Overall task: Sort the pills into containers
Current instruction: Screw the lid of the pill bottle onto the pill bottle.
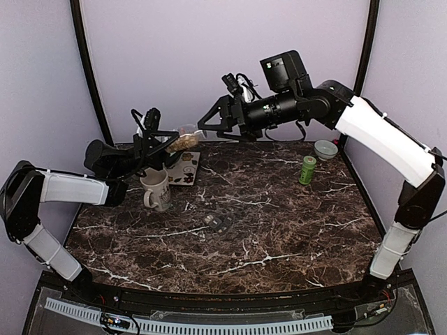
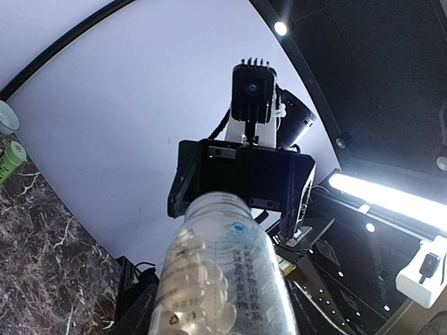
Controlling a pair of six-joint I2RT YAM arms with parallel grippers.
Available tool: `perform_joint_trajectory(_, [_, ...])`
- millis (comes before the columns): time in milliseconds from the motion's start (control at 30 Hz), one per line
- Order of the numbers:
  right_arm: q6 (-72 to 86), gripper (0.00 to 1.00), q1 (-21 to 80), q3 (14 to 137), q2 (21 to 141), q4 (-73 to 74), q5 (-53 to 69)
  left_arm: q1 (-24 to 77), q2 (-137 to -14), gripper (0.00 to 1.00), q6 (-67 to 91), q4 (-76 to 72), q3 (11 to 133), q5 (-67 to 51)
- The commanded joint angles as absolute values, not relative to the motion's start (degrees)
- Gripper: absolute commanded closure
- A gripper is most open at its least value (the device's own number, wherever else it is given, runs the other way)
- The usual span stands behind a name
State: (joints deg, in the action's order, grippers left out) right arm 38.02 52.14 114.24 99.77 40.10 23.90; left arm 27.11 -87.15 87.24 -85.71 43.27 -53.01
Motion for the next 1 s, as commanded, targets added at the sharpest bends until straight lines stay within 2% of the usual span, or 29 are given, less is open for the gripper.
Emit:
perform_joint_trajectory(0, [26.9, 0.19, 53.0, 112.2, 95.8, 36.8, 22.4, 26.7, -87.5, 1.0, 91.7, -90.7, 45.4, -54.7])
perform_joint_trajectory(500, [14.3, 0.19, 55.0, 110.9, 94.9, 35.8, 23.6, 26.7, -87.9, 1.0, 97.9, -91.8, 48.3, -57.4])
perform_joint_trajectory(967, [11.1, 0.2, 56.1, 114.3, 98.4, 37.7, 21.6, 26.7, -88.5, 1.0, 100.4, -93.4, 49.7, -59.6])
